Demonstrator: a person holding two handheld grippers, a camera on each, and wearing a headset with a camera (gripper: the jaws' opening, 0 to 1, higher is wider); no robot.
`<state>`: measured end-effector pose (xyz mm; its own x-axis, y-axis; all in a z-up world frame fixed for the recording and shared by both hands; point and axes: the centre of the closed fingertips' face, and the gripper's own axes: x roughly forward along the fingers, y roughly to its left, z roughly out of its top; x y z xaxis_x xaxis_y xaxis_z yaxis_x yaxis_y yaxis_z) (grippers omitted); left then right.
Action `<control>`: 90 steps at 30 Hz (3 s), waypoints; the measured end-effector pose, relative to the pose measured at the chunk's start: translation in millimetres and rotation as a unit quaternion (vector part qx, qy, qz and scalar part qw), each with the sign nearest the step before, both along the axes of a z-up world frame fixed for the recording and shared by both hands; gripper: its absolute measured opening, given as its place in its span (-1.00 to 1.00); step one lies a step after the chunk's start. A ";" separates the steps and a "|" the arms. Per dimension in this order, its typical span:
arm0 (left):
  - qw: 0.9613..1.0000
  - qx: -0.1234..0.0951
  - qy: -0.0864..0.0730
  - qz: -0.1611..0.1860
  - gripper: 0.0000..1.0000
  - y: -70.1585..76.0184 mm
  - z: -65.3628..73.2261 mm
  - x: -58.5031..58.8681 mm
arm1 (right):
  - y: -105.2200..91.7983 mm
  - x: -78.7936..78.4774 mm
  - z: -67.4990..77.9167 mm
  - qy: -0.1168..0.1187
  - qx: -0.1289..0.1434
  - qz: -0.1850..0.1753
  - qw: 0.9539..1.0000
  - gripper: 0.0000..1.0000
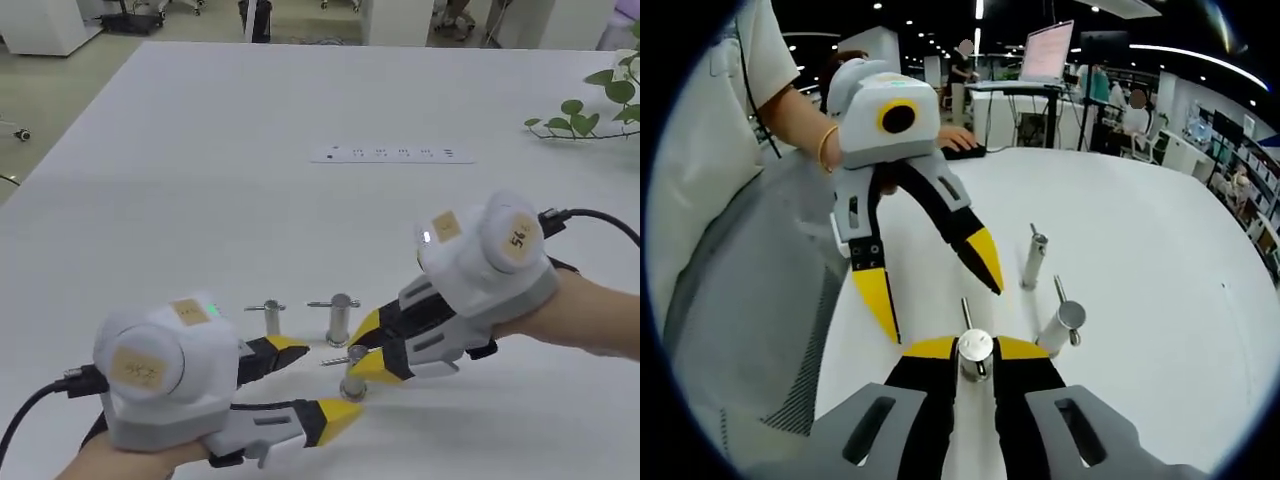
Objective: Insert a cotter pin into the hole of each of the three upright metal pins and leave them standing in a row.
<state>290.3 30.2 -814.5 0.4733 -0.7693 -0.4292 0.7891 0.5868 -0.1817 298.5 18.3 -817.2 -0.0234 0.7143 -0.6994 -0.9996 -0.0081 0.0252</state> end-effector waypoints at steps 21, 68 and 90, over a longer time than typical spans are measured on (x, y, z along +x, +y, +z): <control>0.999 -0.006 -0.009 0.040 0.00 23.2 11.9 1.3 | -21.8 18.2 4.4 -0.017 -0.008 -0.033 0.999 -0.74; 0.995 0.000 -0.004 0.102 0.15 49.8 11.1 7.7 | -51.6 65.2 3.0 -0.014 -0.013 -0.094 0.995 -0.73; 0.994 0.005 -0.006 0.107 0.30 53.5 12.8 9.1 | -51.4 63.7 0.6 0.003 0.005 -0.154 0.988 -0.51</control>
<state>299.3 83.8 -801.7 0.6306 -0.6460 -0.4301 0.6484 0.7431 -0.1655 362.2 -33.1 -816.6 0.1926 0.6944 -0.6933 -0.9545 0.2964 0.0318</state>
